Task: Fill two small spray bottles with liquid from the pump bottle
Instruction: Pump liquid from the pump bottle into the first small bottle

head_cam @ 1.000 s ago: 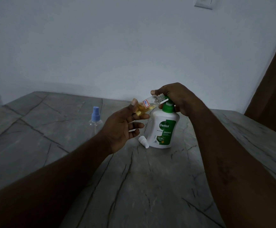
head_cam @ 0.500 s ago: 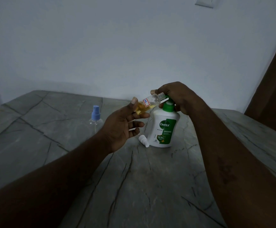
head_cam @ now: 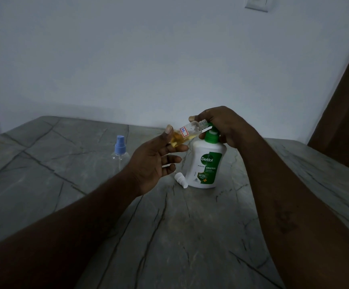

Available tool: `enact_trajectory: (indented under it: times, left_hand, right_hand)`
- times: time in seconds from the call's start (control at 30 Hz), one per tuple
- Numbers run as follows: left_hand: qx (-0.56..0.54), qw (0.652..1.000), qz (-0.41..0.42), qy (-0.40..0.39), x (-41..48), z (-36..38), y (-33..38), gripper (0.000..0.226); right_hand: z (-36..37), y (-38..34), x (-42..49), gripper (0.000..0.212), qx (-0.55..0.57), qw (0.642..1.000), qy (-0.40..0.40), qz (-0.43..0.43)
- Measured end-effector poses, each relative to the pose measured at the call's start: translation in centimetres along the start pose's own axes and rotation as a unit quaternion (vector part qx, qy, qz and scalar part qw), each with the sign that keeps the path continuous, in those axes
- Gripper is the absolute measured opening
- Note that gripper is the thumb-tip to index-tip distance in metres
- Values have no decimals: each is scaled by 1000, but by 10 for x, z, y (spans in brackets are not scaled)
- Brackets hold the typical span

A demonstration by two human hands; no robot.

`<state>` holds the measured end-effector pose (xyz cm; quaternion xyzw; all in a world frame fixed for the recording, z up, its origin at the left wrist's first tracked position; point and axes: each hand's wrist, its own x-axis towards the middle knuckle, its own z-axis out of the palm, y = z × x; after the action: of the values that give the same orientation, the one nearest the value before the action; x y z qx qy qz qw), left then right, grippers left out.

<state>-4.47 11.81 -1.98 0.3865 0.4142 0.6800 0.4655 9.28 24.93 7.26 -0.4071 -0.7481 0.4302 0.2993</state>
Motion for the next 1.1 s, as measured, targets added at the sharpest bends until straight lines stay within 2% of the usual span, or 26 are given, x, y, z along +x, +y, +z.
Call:
enact_trajectory:
  times: [0.2, 0.3, 0.6, 0.77, 1.1]
  left_hand:
    - [2, 1000, 2, -2, 0, 2, -1, 52]
    - [4, 1000, 5, -3, 0, 2, -1, 52]
    - [3, 1000, 2, 7, -2, 3, 0, 54]
    - [3, 1000, 6, 1, -1, 3, 2, 53]
    - [1, 1000, 2, 13, -2, 4, 3, 57]
  right_hand:
    - [-1, -2, -1, 15, -6, 1000, -4, -7]
    - [-3, -4, -1, 24, -9, 1000, 2, -15]
    - [-1, 3, 3, 21, 12, 1000, -15, 4]
    - [-2, -2, 2, 33, -5, 1000, -3, -11]
    - [-2, 3, 7, 15, 3, 1000, -13, 11]
